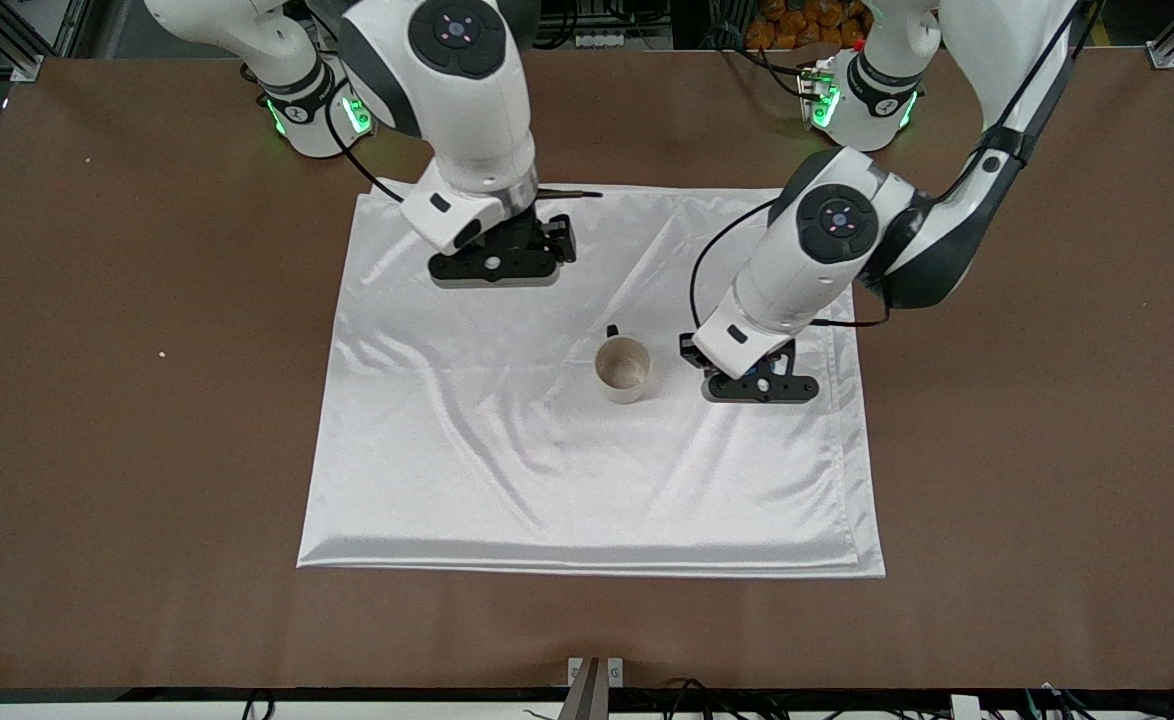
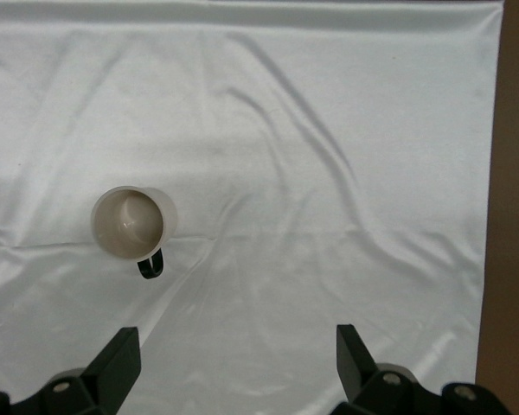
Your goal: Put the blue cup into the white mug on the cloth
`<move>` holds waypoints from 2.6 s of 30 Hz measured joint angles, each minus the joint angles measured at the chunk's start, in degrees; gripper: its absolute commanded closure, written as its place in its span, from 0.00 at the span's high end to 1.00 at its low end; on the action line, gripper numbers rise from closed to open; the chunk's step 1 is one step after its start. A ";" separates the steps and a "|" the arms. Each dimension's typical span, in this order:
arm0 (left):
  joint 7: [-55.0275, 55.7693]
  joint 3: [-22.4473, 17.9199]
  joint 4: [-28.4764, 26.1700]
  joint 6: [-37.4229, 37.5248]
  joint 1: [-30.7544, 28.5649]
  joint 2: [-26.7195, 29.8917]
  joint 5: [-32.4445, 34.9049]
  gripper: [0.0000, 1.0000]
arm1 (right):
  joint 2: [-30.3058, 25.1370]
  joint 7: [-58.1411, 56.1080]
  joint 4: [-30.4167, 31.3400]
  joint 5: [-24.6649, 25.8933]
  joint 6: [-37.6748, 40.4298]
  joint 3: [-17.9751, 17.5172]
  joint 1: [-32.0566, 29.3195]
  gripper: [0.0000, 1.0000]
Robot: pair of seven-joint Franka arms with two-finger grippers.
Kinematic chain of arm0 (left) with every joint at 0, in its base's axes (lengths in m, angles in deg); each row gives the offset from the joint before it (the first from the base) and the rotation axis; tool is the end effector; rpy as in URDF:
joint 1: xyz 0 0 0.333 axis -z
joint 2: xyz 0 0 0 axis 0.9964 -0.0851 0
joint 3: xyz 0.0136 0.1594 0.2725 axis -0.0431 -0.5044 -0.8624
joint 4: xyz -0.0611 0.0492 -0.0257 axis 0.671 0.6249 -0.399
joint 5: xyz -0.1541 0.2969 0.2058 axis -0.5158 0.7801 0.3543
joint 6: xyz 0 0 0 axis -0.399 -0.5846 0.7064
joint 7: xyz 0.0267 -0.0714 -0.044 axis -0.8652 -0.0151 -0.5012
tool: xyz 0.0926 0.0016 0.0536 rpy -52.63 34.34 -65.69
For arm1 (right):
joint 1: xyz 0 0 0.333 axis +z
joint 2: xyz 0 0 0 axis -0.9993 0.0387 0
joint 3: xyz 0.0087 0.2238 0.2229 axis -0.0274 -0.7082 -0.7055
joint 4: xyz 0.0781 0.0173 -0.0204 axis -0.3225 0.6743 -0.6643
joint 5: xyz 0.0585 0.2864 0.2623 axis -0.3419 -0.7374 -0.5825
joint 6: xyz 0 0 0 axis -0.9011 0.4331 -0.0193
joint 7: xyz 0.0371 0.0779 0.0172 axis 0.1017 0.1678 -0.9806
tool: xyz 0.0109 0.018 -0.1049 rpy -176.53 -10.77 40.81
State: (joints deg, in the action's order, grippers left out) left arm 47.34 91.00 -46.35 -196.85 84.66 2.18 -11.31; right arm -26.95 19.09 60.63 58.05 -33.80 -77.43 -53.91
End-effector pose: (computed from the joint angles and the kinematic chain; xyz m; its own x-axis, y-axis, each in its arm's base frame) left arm 0.5705 -0.3648 0.3926 0.9995 0.0305 0.0125 0.0282 -0.9878 0.1533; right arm 0.5051 0.4228 0.5298 0.9991 -0.0070 0.0411 -0.0075 -0.9999 0.0125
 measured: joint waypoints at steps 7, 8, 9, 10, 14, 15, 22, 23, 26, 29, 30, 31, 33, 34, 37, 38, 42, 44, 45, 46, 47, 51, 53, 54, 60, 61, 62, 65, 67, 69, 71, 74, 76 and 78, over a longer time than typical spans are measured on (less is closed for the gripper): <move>5.99 3.59 3.02 0.05 2.52 -5.66 1.07 0.00 | -2.96 -0.11 0.06 0.04 2.43 0.09 -3.77 1.00; 6.61 3.90 3.39 0.07 2.91 -6.33 1.15 0.00 | -3.21 -0.28 0.08 0.04 2.53 0.10 -4.36 1.00; 7.16 4.17 3.69 0.09 3.28 -7.00 1.26 0.00 | -3.38 -0.61 0.08 0.06 2.59 0.12 -4.90 1.00; 7.59 4.35 3.88 0.10 3.57 -7.51 1.34 0.00 | -3.48 -1.17 0.08 0.08 2.60 0.13 -5.40 1.00; 8.63 5.26 4.17 0.19 4.52 -9.63 1.59 0.00 | -3.81 -5.16 0.09 0.11 2.67 0.17 -7.79 1.00; 8.74 5.37 4.19 0.20 4.71 -10.06 1.76 0.00 | -3.94 -6.17 0.08 0.11 2.77 0.17 -8.45 1.00; 10.02 5.71 4.48 0.14 5.75 -13.17 5.04 0.00 | -5.46 -13.48 -0.43 0.08 6.31 0.20 -13.60 1.00; 10.08 5.72 4.60 0.02 5.78 -13.58 5.55 0.00 | -5.78 -14.30 -0.57 0.08 6.75 0.20 -14.40 1.00; 10.10 5.72 5.11 -0.46 5.76 -14.43 6.27 0.00 | -6.49 -15.68 -0.89 0.07 7.29 0.19 -16.23 1.00; 10.10 5.73 5.65 -0.61 5.79 -15.11 6.54 0.00 | -7.42 -16.77 -1.03 0.07 7.48 0.20 -18.24 1.00; 10.10 5.74 5.73 -0.68 5.82 -15.30 6.61 0.00 | -7.68 -17.30 -1.04 0.07 7.52 0.20 -18.91 1.00; 10.10 5.75 5.78 -0.83 5.88 -15.51 6.74 0.00 | -7.95 -18.29 -1.04 0.07 7.58 0.20 -19.66 1.00; 10.10 5.75 5.81 -1.42 6.02 -15.95 7.11 0.00 | -8.35 -20.55 -1.04 0.07 7.66 0.20 -20.99 1.00; 10.10 5.75 5.83 -1.76 6.09 -16.16 7.28 0.00 | -8.52 -21.76 -1.04 0.07 7.68 0.21 -21.67 1.00; 10.10 5.75 5.92 -2.30 6.28 -16.72 7.60 0.00 | -8.90 -25.60 -1.04 0.02 7.69 0.18 -23.94 1.00; 10.10 5.75 5.96 -2.38 6.33 -16.89 7.68 0.00 | -8.99 -26.70 -1.04 -0.07 7.69 0.18 -24.71 1.00; 10.10 5.75 6.11 -2.49 6.42 -17.26 7.84 0.05 | -9.29 -29.95 -1.04 -0.94 7.74 0.17 -28.18 1.00; 10.10 5.74 6.21 -2.49 6.41 -17.27 7.89 0.10 | -9.37 -30.98 -1.04 -1.38 7.80 0.17 -29.67 1.00; 10.10 5.75 6.30 -2.49 6.41 -17.26 7.93 0.13 | -9.39 -31.78 -1.04 -1.50 7.81 0.17 -30.39 1.00; 10.10 5.75 6.41 -2.49 6.41 -17.26 7.96 0.17 | -9.40 -32.63 -1.04 -1.58 7.82 0.16 -31.02 1.00; 10.10 5.75 6.54 -2.49 6.41 -17.26 7.99 0.23 | -9.40 -33.65 -1.04 -1.63 7.84 0.16 -31.63 1.00; 10.10 5.81 7.00 -2.48 6.41 -17.14 8.06 0.49 | -9.40 -36.83 -1.02 -1.87 7.88 0.16 -33.73 1.00; 10.16 5.85 7.21 -2.48 6.41 -16.92 8.09 0.51 | -9.40 -37.61 -0.89 -2.02 7.93 0.14 -34.60 1.00; 10.25 5.85 7.29 -2.47 6.41 -16.81 8.10 0.52 | -9.40 -37.82 -0.75 -2.06 7.96 0.14 -34.94 1.00; 10.85 5.86 7.69 -0.61 6.24 -15.59 8.35 0.74 | -9.35 -38.59 1.11 -2.19 7.60 0.02 -36.81 1.00; 10.85 5.87 7.74 0.16 6.19 -15.22 8.42 0.78 | -9.35 -38.72 1.45 -2.20 7.35 0.00 -37.05 1.00; 10.85 5.87 7.79 1.04 6.16 -14.75 8.49 0.79 | -9.35 -38.86 1.82 -2.21 6.97 -0.02 -37.28 1.00; 10.85 5.86 7.93 4.27 6.02 -12.53 8.68 0.91 | -9.35 -39.30 3.22 -2.29 5.35 -0.07 -37.93 1.00; 10.86 5.64 7.96 6.74 5.93 -10.61 8.79 0.98 | -9.35 -39.47 4.22 -2.80 4.21 -0.08 -38.21 1.00; 10.86 5.04 7.96 9.79 5.85 -8.20 8.90 1.00 | -9.36 -39.56 5.36 -4.24 2.69 -0.10 -38.42 1.00; 10.74 4.22 7.82 12.37 5.72 -5.52 8.91 1.00 | -9.41 -39.60 6.41 -5.70 1.06 -0.11 -38.51 1.00; 9.12 2.92 7.25 14.58 5.29 -1.51 8.91 1.00 | -9.72 -39.60 7.40 -6.65 -0.91 -0.23 -38.52 1.00; 7.67 1.90 6.72 15.36 5.09 0.60 8.71 1.00 | -10.20 -39.60 7.66 -6.82 -1.31 -0.34 -38.52 1.00; 5.58 0.36 5.93 15.91 4.96 2.90 7.58 1.00 | -11.03 -39.60 7.87 -6.92 -1.34 -0.47 -38.52 1.00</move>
State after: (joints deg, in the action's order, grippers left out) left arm 52.92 91.36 -40.43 -180.94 89.62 5.08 -3.74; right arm -37.98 -20.51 68.50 51.13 -35.14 -77.90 -92.43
